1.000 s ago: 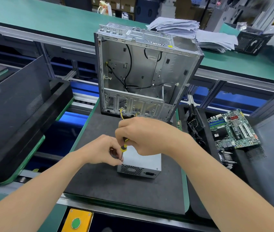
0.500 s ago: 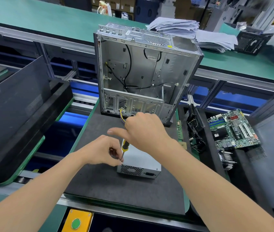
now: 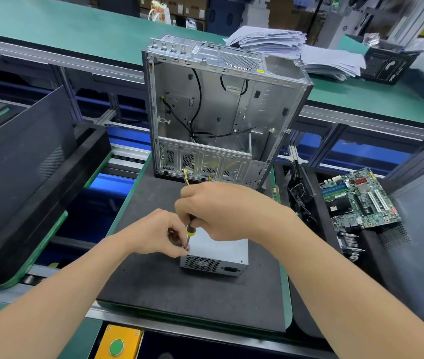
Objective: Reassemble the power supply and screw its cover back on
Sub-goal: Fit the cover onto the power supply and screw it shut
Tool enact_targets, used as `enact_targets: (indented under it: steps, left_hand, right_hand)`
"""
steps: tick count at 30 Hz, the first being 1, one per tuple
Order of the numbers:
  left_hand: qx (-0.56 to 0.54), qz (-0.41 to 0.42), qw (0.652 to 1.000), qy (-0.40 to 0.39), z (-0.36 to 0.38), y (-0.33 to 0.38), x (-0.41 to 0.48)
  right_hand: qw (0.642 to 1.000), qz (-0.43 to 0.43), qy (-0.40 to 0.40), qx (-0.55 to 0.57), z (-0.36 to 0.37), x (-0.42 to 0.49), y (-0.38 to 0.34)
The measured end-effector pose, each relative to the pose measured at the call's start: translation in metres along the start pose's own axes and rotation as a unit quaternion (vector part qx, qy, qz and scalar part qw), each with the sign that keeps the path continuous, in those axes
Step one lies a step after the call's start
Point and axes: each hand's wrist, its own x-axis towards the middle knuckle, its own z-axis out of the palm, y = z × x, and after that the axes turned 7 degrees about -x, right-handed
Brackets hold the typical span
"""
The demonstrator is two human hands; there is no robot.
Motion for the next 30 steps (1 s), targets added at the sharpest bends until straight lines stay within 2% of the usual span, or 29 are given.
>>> enact_targets:
  steps: [3,6,11,15,17,18,20,22,25,30]
  left_hand:
    - [-0.002,0.003,1.000,-0.003,0.000,0.001,0.000]
    - [0.001,-0.008,1.000,-0.004,0.001,-0.001,0.000]
    - [0.001,-0.013,1.000,0.003,0.001,-0.002,0.000]
    - [-0.019,-0.008,1.000,0.005,0.001,-0.001,-0.001]
    - [-0.019,-0.006,1.000,0.006,0.001,-0.001,-0.001]
    - [-0.016,-0.004,1.000,0.006,0.001,0.000,-0.001]
    - [-0.011,0.004,1.000,0.008,0.001,0.001,-0.001]
    - [-0.006,0.005,1.000,0.011,0.001,0.002,-0.001]
    - [-0.002,0.004,1.000,0.004,0.001,0.002,-0.003]
    - [-0.043,-0.009,0.999,-0.012,-0.003,0.001,-0.003]
  right_hand:
    - [0.998,0.037,0.038,0.017,0.003,0.002,-0.001]
    - [0.994,0.078,0.073,-0.011,0.009,0.007,-0.004]
    - [0.967,0.213,0.115,0.072,0.023,0.017,-0.009]
    - [0.947,0.297,0.122,0.010,0.025,0.021,-0.013]
    - [0.953,0.270,0.139,0.006,0.025,0.017,-0.012]
    - [0.965,0.224,0.138,0.005,0.024,0.014,-0.010]
    - [0.991,0.092,0.095,-0.009,0.020,0.007,-0.004]
    - [0.999,0.004,0.036,-0.003,0.014,0.000,0.003]
    - [1.000,-0.005,0.002,0.023,0.015,-0.001,0.006]
    - [0.996,0.037,0.079,0.028,0.019,0.006,0.001]
